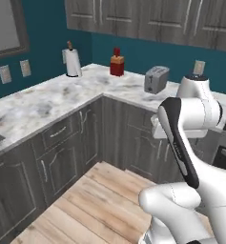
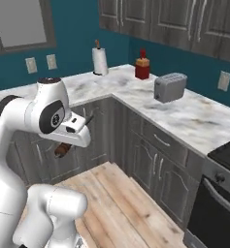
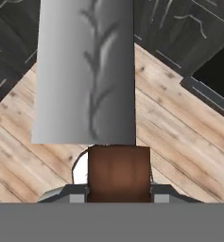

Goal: Move the cutting board and knife to the sink. Then move spray from the cabinet to the counter.

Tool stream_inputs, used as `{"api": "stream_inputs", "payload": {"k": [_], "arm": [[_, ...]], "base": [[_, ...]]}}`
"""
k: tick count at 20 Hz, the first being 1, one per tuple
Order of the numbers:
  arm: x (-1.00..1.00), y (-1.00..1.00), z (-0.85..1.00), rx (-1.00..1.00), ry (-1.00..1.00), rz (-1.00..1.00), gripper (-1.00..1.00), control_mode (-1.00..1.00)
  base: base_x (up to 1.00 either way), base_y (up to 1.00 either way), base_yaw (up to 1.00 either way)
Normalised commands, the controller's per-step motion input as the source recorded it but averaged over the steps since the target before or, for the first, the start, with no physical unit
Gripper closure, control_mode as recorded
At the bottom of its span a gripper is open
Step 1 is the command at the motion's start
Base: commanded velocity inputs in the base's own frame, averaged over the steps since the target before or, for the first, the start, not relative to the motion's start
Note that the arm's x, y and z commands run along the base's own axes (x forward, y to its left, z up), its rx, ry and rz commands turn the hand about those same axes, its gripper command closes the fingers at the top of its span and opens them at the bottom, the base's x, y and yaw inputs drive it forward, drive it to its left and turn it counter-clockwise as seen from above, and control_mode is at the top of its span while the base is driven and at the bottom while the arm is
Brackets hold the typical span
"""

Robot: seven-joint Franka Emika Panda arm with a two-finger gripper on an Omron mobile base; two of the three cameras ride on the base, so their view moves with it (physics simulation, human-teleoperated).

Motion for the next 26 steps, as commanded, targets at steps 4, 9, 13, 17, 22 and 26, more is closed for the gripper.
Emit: {"api": "stream_inputs", "payload": {"k": [4,9,13,17,22,26], "arm": [[0.00,0.00,0.00,0.00,0.00,0.00,1.00,1.00],[0.00,0.00,0.00,0.00,0.00,0.00,1.00,1.00],[0.00,0.00,0.00,0.00,0.00,0.00,1.00,1.00],[0.00,0.00,0.00,0.00,0.00,0.00,1.00,1.00],[0.00,0.00,0.00,0.00,0.00,0.00,1.00,1.00],[0.00,0.00,0.00,0.00,0.00,0.00,1.00,1.00]], "base": [[-0.11,1.00,0.55],[-0.02,0.91,0.70],[0.00,0.89,0.66],[0.00,0.70,0.38],[0.11,0.46,0.22],[0.40,0.51,0.19]]}}
